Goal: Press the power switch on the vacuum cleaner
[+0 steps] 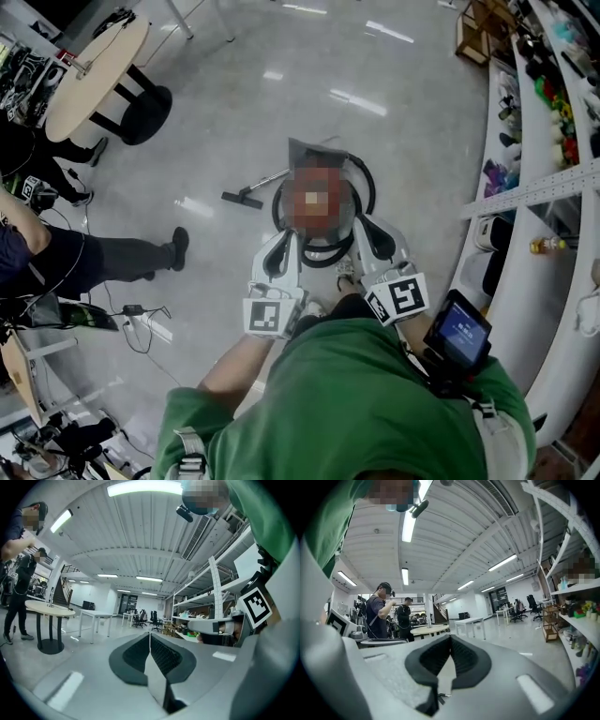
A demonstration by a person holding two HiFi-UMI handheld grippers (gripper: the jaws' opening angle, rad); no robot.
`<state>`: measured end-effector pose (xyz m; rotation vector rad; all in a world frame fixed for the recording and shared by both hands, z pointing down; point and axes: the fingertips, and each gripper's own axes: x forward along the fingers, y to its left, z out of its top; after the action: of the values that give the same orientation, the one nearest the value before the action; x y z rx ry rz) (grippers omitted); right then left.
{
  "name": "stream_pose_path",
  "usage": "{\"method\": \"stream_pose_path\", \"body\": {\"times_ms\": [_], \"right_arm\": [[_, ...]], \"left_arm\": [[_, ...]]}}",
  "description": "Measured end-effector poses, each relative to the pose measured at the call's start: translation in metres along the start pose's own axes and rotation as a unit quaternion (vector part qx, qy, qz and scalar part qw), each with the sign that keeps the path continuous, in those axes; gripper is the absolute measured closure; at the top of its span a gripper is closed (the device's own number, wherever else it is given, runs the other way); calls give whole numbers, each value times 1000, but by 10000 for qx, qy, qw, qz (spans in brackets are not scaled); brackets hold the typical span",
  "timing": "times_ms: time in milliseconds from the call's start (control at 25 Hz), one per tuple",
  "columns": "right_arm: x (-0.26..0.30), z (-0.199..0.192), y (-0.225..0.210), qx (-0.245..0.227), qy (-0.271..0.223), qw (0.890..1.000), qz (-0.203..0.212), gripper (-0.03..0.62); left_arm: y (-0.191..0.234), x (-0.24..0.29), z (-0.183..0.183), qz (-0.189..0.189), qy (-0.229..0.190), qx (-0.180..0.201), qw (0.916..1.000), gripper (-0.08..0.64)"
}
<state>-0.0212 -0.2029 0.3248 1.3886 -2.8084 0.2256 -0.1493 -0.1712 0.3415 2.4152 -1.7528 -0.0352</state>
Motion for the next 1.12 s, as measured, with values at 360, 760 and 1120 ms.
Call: {"method": "stream_pose_path", "body": {"times_ms": [360, 760, 1120], "right_arm": [[-41, 19, 29, -119, -282, 9995, -91, 591], [-94, 18, 55, -124, -248, 9988, -416, 591], [-121, 11, 65, -97, -141, 9983, -557, 591]], "left_arm": [[-21, -39, 24, -234, -404, 64, 9989, 554], [-39, -84, 29, -473, -511, -52, 9976, 554], [-50, -108, 19, -594, -322, -78, 9977, 554]]}}
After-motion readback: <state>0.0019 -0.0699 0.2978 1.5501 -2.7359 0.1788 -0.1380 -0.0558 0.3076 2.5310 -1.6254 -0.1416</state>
